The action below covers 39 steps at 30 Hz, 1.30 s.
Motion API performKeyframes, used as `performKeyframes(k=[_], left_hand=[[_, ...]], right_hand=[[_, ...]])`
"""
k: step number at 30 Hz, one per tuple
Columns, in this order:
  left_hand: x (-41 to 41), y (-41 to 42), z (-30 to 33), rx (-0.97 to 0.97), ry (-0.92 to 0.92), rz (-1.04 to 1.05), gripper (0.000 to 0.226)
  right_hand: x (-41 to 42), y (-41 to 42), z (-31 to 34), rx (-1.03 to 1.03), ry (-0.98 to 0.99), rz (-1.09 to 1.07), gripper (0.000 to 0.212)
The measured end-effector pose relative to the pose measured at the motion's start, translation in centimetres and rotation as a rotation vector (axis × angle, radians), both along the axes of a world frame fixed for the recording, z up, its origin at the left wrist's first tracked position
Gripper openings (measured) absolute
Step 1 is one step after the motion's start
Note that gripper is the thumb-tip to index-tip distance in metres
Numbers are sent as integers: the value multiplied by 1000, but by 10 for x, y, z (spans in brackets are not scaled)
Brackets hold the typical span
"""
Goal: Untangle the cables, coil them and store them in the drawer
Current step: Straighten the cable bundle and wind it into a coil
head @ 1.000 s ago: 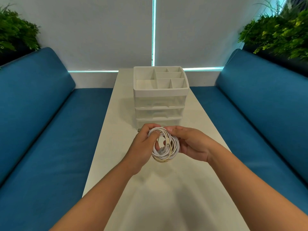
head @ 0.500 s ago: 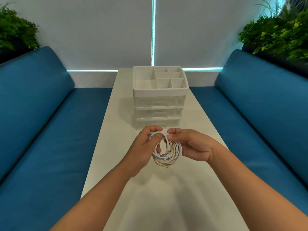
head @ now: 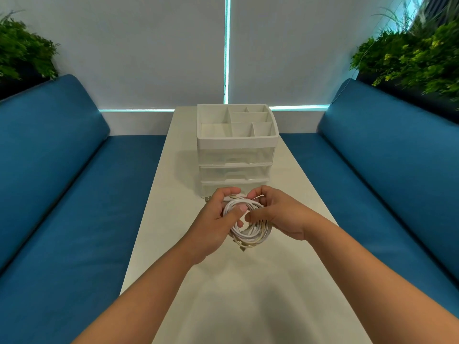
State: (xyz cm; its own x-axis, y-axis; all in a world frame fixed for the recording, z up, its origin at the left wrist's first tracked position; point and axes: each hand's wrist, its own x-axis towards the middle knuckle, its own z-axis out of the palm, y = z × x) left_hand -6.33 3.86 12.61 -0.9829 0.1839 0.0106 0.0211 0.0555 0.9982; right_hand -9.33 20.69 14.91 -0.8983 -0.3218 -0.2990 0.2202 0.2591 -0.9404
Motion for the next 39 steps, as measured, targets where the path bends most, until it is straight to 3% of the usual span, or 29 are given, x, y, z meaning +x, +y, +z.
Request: performKeyframes(k=[4,11,15,19,24,26,28,32,36,39], left_hand=[[1,3,-4,55,-26,-4,38],[0,15,-11,18,99,196,35],[1,18,-14,49,119,292,38],[0,15,-12,-64,61,282,50],[-7,5,-6,-300,21,269,39],[-13,-1,1,-339,108,309,28],[-18,-3,9,-392,211,208,31],[-22,0,19,-458,122,-130,47],[-25,1,9,-427,144,-87,56],[-25,3,3,-340,152,4,47]], right_hand=[[0,-8,6,349,189,-31,32],[-1,-17,3,508,333,-144,24],[-2,-14,9,452,325,-101,23],[-3,-8,16,397,232,-48,22],[-9,0,19,398,140,22,24],[-11,2,21,419,130,72,27],[-11,1,23,417,135,147,28],[-12,-3,30,392,176,211,29],[-12,-3,29,410,185,117,33],[-11,-6,24,384,181,55,31]])
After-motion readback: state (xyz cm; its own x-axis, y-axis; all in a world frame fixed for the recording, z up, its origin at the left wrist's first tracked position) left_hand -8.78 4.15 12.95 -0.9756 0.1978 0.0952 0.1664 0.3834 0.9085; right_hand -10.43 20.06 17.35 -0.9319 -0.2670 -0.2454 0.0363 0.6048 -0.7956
